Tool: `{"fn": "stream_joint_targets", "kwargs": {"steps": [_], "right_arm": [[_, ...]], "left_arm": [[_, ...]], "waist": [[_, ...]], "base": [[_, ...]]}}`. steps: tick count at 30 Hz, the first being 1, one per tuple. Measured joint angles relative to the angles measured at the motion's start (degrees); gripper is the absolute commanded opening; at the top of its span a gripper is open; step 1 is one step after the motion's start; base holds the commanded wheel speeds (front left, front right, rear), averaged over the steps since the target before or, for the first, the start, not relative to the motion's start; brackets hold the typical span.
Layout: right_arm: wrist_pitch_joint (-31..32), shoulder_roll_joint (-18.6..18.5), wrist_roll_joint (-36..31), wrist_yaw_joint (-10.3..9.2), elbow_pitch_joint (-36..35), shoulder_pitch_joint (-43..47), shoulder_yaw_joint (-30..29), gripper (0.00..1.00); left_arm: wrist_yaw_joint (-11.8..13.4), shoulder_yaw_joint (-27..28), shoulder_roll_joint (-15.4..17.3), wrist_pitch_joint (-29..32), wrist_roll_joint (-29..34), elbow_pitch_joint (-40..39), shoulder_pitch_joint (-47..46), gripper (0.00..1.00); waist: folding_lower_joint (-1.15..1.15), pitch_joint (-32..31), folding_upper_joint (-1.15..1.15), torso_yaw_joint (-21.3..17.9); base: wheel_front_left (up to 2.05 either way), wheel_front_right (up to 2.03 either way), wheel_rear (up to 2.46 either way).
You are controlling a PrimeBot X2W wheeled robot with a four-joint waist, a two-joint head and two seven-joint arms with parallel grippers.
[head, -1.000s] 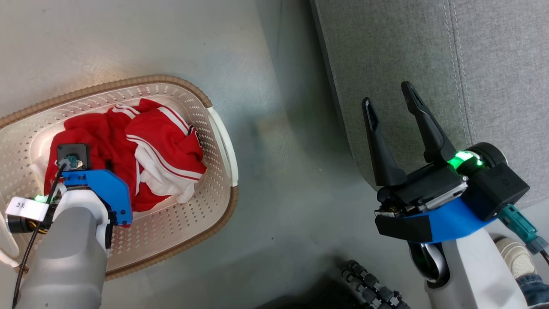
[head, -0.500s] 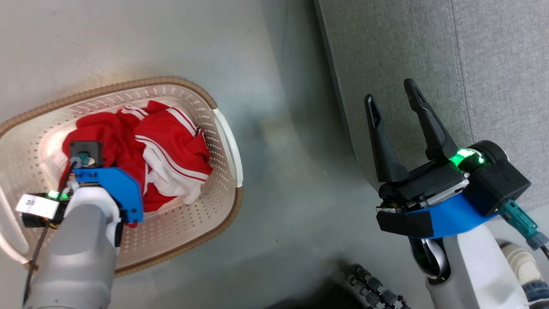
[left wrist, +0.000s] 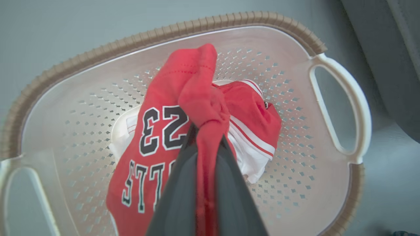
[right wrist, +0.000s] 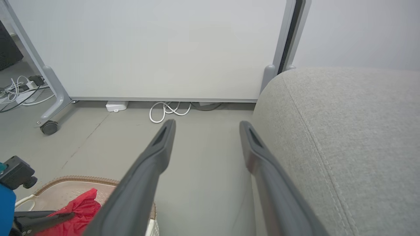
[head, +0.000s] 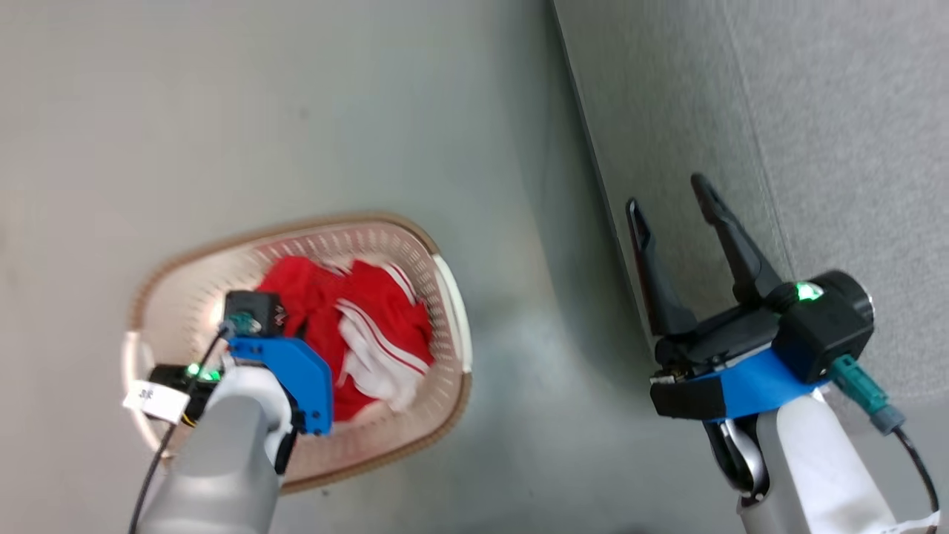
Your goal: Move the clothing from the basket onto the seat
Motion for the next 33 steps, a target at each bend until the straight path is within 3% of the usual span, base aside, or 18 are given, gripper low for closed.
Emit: {"fn": "stream_joint_targets", "kwargs": {"steps": [7,12,17,25,33], "right_arm": [[0.0,0.0,-1.5,0.0,3.0,3.5,-0.5,1.0],[0.0,0.0,-2.1,0.0,4.8,6.8,-1.1,1.0],[0.0,0.0,-2.4,0.0,6.1,10.1,-0.9,1.0],[0.0,0.0,-2.4,0.0,7.1,11.9,0.0,1.0],[0.2,0.0,-2.2,0.0,7.9,12.9,1.3,1.0]], "left_arm": [[-0.6,-5.2,-1.4,-2.0,-4.1,-2.6,3.8,0.0],[-0.8,-16.0,-1.6,0.0,-13.9,-13.0,7.7,0.0],[-0.8,-24.3,-1.6,0.0,-19.2,-20.5,7.8,0.0],[-0.8,-31.3,-1.3,-0.5,-24.6,-28.4,4.3,0.0],[-0.8,-36.1,-1.5,-0.4,-28.7,-33.2,-0.9,0.0]], "waist": [[-0.01,-11.0,0.0,3.9],[-0.02,-18.4,0.0,7.0],[-0.02,-25.6,0.01,11.0],[-0.01,-32.3,0.01,14.6],[-0.01,-36.4,0.01,15.3]], "base": [[0.0,0.0,0.0],[0.0,0.0,0.0],[0.0,0.0,0.0],[0.0,0.0,0.0],[0.0,0.0,0.0]]}}
